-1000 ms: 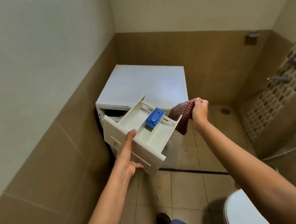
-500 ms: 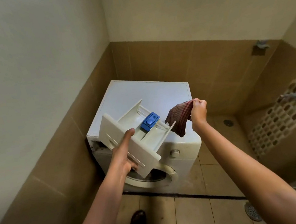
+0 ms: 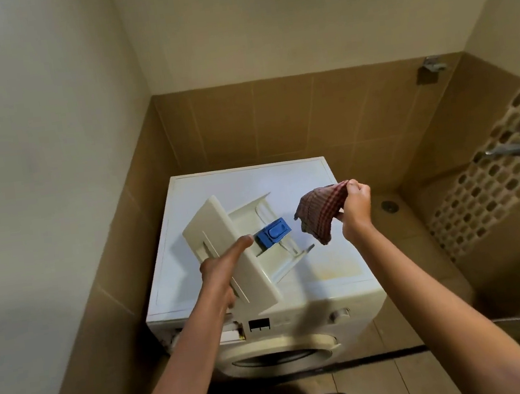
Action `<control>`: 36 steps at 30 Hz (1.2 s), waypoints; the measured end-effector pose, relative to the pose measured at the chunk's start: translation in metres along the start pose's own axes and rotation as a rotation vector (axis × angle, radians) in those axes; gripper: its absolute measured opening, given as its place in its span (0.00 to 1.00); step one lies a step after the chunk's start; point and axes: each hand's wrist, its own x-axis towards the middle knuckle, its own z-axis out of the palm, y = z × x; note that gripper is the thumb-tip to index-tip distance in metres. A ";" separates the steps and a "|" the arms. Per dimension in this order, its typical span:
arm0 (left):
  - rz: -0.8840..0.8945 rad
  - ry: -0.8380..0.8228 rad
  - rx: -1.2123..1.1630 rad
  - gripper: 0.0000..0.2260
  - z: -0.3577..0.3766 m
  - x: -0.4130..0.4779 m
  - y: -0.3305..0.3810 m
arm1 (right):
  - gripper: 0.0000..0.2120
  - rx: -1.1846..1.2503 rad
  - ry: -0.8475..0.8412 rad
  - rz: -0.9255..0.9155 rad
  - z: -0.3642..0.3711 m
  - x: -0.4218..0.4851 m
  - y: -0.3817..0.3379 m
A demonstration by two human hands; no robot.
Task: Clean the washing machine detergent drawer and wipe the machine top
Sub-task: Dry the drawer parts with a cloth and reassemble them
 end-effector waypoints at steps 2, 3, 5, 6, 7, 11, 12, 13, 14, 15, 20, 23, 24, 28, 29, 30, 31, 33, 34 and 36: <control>0.003 0.045 0.087 0.51 0.003 0.015 0.006 | 0.12 0.086 0.009 0.060 0.005 0.008 0.001; 0.004 0.061 0.123 0.55 0.006 0.023 0.008 | 0.15 0.139 0.004 0.107 0.009 0.012 0.001; 0.003 0.072 0.165 0.56 0.010 0.039 0.013 | 0.21 0.304 -0.026 0.233 0.016 0.018 -0.002; -0.007 0.062 0.165 0.55 0.013 0.042 0.017 | 0.24 0.395 -0.045 0.299 0.018 0.022 -0.004; -0.010 0.053 0.156 0.52 0.015 0.045 0.020 | 0.22 0.448 -0.067 0.365 0.020 0.023 -0.006; -0.077 0.044 0.085 0.28 0.025 0.060 0.022 | 0.08 0.501 -0.175 0.558 0.022 0.031 -0.012; -0.104 0.035 0.070 0.26 0.027 0.060 0.023 | 0.09 0.474 -0.199 0.596 0.022 0.032 -0.014; -0.123 0.025 0.059 0.25 0.030 0.063 0.024 | 0.10 0.453 -0.215 0.632 0.022 0.034 -0.015; -0.140 0.018 0.047 0.24 0.032 0.064 0.025 | 0.11 0.439 -0.237 0.660 0.021 0.037 -0.018; -0.155 0.014 0.033 0.24 0.034 0.069 0.024 | 0.11 0.434 -0.246 0.685 0.023 0.042 -0.018; -0.236 0.014 -0.009 0.26 0.046 0.081 0.023 | 0.08 0.244 -0.332 0.631 0.037 0.056 -0.022; -0.285 0.007 -0.071 0.26 0.050 0.090 0.015 | 0.05 0.120 -0.415 0.600 0.046 0.057 -0.028; -0.292 0.006 -0.085 0.26 0.050 0.092 0.012 | 0.05 0.088 -0.433 0.584 0.048 0.057 -0.030; -0.312 -0.026 -0.151 0.26 0.054 0.101 -0.002 | 0.07 0.012 -0.509 0.505 0.055 0.059 -0.030; -0.317 -0.037 -0.169 0.25 0.055 0.102 -0.005 | 0.07 -0.011 -0.532 0.478 0.056 0.060 -0.028; -0.324 -0.048 -0.192 0.26 0.056 0.104 -0.007 | 0.08 -0.043 -0.553 0.444 0.058 0.060 -0.028; -0.332 -0.054 -0.213 0.26 0.057 0.105 -0.010 | 0.09 -0.075 -0.575 0.408 0.058 0.061 -0.026; -0.344 -0.071 -0.252 0.28 0.060 0.106 -0.016 | 0.11 -0.142 -0.618 0.343 0.060 0.063 -0.024; -0.344 -0.083 -0.263 0.29 0.061 0.107 -0.019 | 0.12 -0.183 -0.637 0.316 0.061 0.063 -0.023; -0.338 -0.102 -0.270 0.28 0.063 0.108 -0.022 | 0.16 -0.286 -0.658 0.268 0.063 0.060 -0.022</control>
